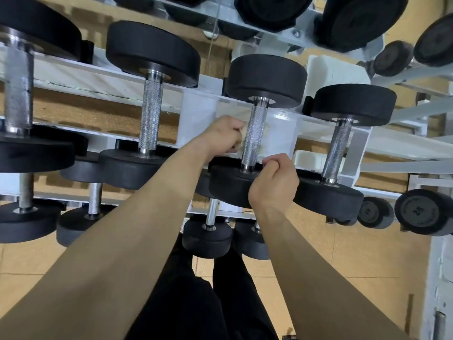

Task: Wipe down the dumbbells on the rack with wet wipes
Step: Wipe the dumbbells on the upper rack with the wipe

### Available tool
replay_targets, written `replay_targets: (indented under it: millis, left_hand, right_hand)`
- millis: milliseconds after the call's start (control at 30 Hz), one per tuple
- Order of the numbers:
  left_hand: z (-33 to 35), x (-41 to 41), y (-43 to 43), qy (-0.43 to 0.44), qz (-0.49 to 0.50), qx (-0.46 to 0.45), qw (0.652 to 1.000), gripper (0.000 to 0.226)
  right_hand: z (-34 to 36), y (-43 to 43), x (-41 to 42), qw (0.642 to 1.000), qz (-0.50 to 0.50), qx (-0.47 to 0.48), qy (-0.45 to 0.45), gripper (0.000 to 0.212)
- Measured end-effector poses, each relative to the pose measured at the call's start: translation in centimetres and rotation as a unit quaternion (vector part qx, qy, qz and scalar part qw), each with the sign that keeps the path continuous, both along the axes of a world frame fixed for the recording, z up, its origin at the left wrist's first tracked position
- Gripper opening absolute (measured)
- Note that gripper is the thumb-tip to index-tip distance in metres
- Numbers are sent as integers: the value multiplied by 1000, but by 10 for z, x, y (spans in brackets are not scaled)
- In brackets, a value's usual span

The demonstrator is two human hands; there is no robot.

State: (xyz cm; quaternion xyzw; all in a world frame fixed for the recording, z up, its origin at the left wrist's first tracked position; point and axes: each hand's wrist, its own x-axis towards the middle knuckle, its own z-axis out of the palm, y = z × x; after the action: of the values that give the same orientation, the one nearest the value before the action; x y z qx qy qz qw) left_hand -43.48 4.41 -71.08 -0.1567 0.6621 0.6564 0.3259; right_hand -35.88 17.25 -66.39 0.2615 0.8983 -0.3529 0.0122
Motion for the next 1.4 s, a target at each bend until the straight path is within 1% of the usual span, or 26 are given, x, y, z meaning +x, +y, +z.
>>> replay_targets:
  millis: [67,133,233,267,300,367,433,533,600,667,733,800,867,933,1000,1067,1200,1333,1400]
  left_hand:
    - [1,-9,10,-32,97,73,992,37]
    - [-4,-20,17,-72,163,148,973,46]
    - [-4,-31,24,-133,228,283,922,33]
    - [-2,-32,27,-148,238,318,906,31]
    - [0,-31,29,-155,234,335,899,34]
    - [-1,-28,32,-146,207,321,912,41]
    - [-4,-25,31,-129,182,283,933,38]
    - [-7,-24,22,-102,130,183,969,37]
    - [-3,-26,17,-103,113,174,973,40]
    - [3,-27,16,-126,138,221,957,39]
    - [5,-29,20,-160,194,290,923,39]
    - [2,-34,24,-177,244,326,896,37]
    - [3,-36,26,-181,277,326,885,36]
    - [6,-35,28,-190,296,322,879,40]
    - [9,-34,30,-198,307,310,878,42]
    - [11,-32,32,-198,309,297,882,40]
    - [10,-26,31,-205,276,302,889,34]
    - [8,-19,18,-198,174,283,922,32]
    - [3,-15,10,-192,79,231,950,31]
  right_hand:
    - [-1,0,0,1000,-1,-2,1,32]
    - [-1,0,0,1000,0,-1,6,32]
    - [-2,1,0,1000,5,-2,12,32]
    - [-2,1,1,1000,6,-3,13,32]
    - [-2,1,1,1000,6,-4,14,32]
    - [-1,1,1,1000,8,-2,16,33]
    - [-1,1,1,1000,9,2,15,32]
    - [-1,1,0,1000,15,8,13,32]
    - [0,1,0,1000,14,10,11,32]
    - [0,1,1,1000,11,12,8,31]
    - [0,1,1,1000,10,15,4,31]
    - [0,1,1,1000,9,15,1,31]
    - [0,1,1,1000,10,15,-3,31]
    - [0,0,0,1000,10,16,-2,31]
    - [-1,1,0,1000,10,12,3,32]
    - [-2,1,1,1000,11,8,4,33]
    - [-2,0,0,1000,9,9,3,34]
    - [-1,1,0,1000,9,9,3,34]
    - [-1,1,0,1000,8,7,-1,34]
